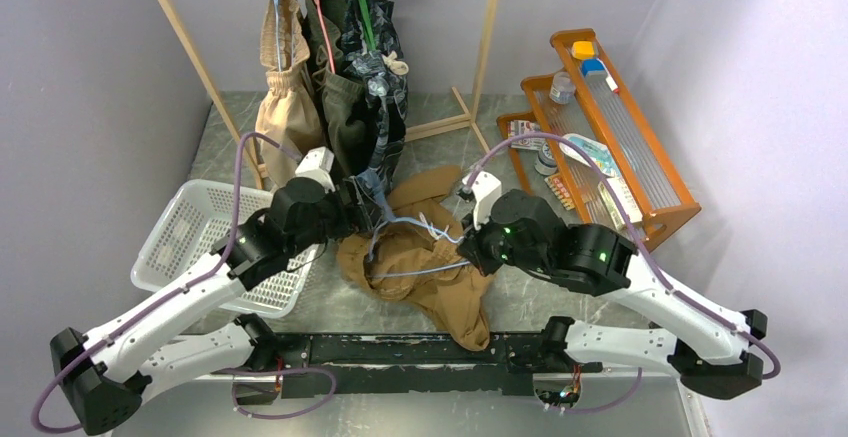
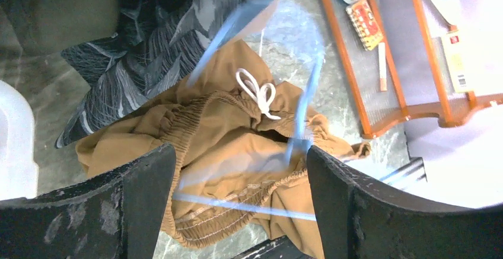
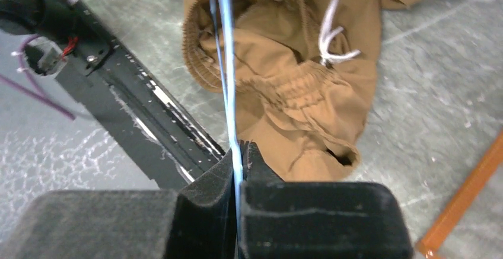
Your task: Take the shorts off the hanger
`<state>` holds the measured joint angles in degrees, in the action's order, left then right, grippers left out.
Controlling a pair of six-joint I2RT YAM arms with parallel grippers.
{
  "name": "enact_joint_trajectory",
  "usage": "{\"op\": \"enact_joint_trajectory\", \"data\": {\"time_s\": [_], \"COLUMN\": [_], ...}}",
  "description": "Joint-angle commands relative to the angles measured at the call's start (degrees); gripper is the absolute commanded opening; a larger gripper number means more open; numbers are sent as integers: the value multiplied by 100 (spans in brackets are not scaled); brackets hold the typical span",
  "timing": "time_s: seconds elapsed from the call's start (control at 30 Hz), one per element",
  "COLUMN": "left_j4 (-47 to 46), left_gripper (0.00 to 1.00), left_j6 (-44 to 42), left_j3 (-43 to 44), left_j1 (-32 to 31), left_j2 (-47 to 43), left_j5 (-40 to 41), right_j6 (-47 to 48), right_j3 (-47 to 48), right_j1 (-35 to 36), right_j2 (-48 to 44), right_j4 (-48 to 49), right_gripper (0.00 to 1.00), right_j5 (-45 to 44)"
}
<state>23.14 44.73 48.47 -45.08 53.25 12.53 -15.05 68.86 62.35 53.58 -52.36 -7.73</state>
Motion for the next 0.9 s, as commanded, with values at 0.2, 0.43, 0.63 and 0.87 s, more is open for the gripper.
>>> {"op": "enact_joint_trajectory", "data": {"time_s": [0.2, 0.43, 0.63, 0.87], "left_j4": [-111, 96, 582, 461], "left_gripper": [86, 87, 87, 87], "left_j6": [-277, -8, 51, 91], "left_j3": [-167, -225, 86, -83], "left_j1": [3, 4, 4, 2], "left_j2": [-558, -269, 93, 13], "left_j5": [67, 419, 652, 603], "right_j6": [-528, -812, -675, -281], "right_j3": [-245, -74, -13, 131], "right_j1": [-21, -18, -15, -18], "right_j2": [-1426, -1558, -1561, -1495], "right_j4": [209, 189, 568, 1246], "right_gripper": [0, 0, 0, 0], "right_j5": [-1453, -2511, -2794, -2673]}}
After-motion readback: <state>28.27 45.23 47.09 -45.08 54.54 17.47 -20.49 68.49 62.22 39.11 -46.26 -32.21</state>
